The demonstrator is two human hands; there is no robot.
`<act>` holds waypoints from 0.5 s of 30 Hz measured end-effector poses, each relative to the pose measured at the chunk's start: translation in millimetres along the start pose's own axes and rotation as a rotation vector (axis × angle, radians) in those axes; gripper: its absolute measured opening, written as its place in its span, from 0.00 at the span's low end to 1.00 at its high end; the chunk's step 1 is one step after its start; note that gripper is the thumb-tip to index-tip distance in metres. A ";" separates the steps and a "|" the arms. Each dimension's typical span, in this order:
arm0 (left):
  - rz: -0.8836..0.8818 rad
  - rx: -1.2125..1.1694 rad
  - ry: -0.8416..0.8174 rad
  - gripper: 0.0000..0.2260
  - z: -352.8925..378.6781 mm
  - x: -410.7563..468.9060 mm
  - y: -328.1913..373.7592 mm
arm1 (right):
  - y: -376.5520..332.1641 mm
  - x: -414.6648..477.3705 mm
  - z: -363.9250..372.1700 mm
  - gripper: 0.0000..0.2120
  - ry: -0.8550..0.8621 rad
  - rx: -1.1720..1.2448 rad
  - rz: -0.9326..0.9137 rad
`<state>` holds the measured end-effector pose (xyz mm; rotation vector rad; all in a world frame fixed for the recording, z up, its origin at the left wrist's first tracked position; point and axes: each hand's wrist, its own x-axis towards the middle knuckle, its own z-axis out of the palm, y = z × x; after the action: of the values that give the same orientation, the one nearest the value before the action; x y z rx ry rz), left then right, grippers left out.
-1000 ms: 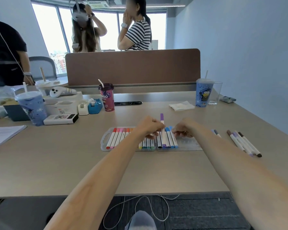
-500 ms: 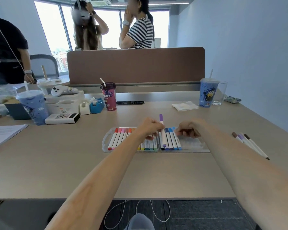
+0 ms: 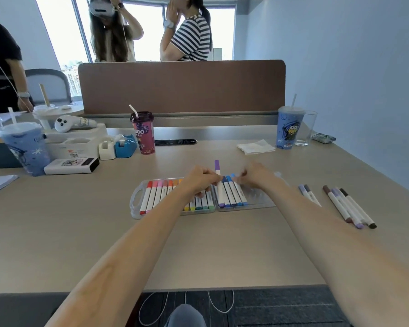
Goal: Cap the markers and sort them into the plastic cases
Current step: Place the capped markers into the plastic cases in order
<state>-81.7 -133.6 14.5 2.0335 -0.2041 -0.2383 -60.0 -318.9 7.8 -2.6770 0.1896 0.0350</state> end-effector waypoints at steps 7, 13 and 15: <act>0.006 0.000 0.006 0.06 4.6 -0.4 4.8 | -3.6 -3.9 -2.5 0.15 -0.040 -0.002 0.082; -0.003 -0.003 0.026 0.07 3.8 0.9 7.8 | -9.9 -7.7 -5.5 0.17 -0.093 -0.032 0.152; -0.004 -0.015 0.026 0.06 4.1 1.5 7.1 | -11.3 -10.8 -10.2 0.18 -0.149 0.031 0.189</act>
<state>-81.6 -140.7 18.9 2.0214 -0.1815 -0.2146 -69.1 -312.0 22.6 -2.6035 0.3909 0.2871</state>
